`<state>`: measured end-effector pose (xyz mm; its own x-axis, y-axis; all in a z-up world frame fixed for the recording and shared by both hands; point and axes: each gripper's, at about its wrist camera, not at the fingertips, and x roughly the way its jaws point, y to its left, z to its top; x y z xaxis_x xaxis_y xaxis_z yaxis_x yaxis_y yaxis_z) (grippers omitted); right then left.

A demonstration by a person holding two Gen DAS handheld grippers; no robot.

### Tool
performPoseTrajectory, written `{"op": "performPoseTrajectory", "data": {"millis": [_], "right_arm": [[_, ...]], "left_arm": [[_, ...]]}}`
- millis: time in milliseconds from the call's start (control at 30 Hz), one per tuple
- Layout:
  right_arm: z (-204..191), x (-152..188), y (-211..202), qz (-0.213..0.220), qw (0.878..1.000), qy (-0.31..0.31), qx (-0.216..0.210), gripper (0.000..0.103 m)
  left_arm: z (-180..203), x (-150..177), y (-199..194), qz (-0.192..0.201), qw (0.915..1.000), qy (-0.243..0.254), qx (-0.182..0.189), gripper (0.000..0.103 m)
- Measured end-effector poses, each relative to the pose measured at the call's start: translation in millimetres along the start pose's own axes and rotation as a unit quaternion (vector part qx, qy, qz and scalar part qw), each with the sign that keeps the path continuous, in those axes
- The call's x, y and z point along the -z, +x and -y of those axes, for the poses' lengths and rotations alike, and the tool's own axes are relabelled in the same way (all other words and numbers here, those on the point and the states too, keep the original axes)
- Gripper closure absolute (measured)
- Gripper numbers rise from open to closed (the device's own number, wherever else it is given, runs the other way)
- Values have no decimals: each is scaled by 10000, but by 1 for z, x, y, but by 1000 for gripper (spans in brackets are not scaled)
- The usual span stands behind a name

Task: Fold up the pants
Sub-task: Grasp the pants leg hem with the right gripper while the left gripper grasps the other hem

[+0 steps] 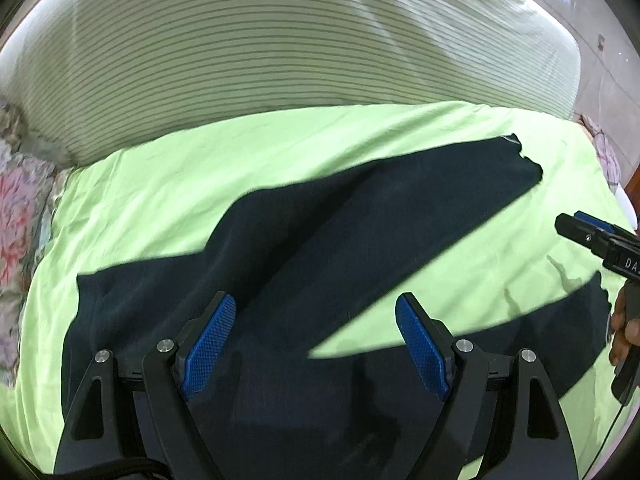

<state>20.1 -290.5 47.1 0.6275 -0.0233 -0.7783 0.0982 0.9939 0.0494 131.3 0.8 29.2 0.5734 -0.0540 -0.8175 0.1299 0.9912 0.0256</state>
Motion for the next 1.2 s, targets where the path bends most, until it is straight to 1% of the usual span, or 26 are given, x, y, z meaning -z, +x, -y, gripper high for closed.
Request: {"op": "performPoseTrajectory", "data": {"millis": [100, 200, 367, 467, 533, 633, 833, 933, 1000, 1033, 1067, 1100, 1133, 1167, 1200], "right_arm": [[15, -19, 11, -64, 9999, 125, -47, 16], [31, -36, 19, -48, 9996, 262, -118, 16], [58, -60, 38, -99, 9989, 455, 2, 16], [74, -74, 50, -138, 9980, 608, 49, 16], [84, -84, 59, -164, 9973, 707, 93, 16], [99, -98, 72, -173, 9960, 866, 97, 16], [122, -122, 96, -122, 9933, 1146, 106, 16], [128, -130, 110, -220, 9924, 1208, 88, 18], [128, -133, 117, -287, 9931, 1136, 20, 32], [126, -133, 121, -350, 9937, 1067, 20, 36], [124, -134, 125, -429, 9942, 990, -6, 42], [120, -135, 129, -505, 9944, 928, -74, 55], [118, -135, 129, -550, 9947, 859, -110, 63], [116, -135, 128, -578, 9951, 794, -103, 73], [114, -135, 126, -572, 9956, 733, -118, 84]], "left_arm": [[0, -20, 12, -22, 10000, 33, 10, 20], [4, -41, 24, 16, 9998, 175, -24, 20], [9, -69, 45, 68, 9988, 460, -138, 20], [10, -83, 61, -27, 9981, 587, -178, 20], [10, -89, 71, -86, 9973, 670, -293, 20], [9, -97, 86, -210, 9966, 741, -304, 20], [12, -103, 113, -462, 9944, 940, -159, 20], [14, -103, 125, -633, 9928, 1018, -70, 20], [15, -103, 132, -691, 9918, 1075, -63, 20], [15, -103, 135, -734, 9912, 1097, -60, 21], [15, -103, 140, -801, 9905, 1113, -59, 22], [16, -104, 145, -872, 9899, 1120, -20, 30], [16, -105, 148, -973, 9889, 1122, 63, 47], [16, -106, 151, -1063, 9878, 1122, 183, 59], [15, -106, 152, -1128, 9866, 1130, 326, 77]]}}
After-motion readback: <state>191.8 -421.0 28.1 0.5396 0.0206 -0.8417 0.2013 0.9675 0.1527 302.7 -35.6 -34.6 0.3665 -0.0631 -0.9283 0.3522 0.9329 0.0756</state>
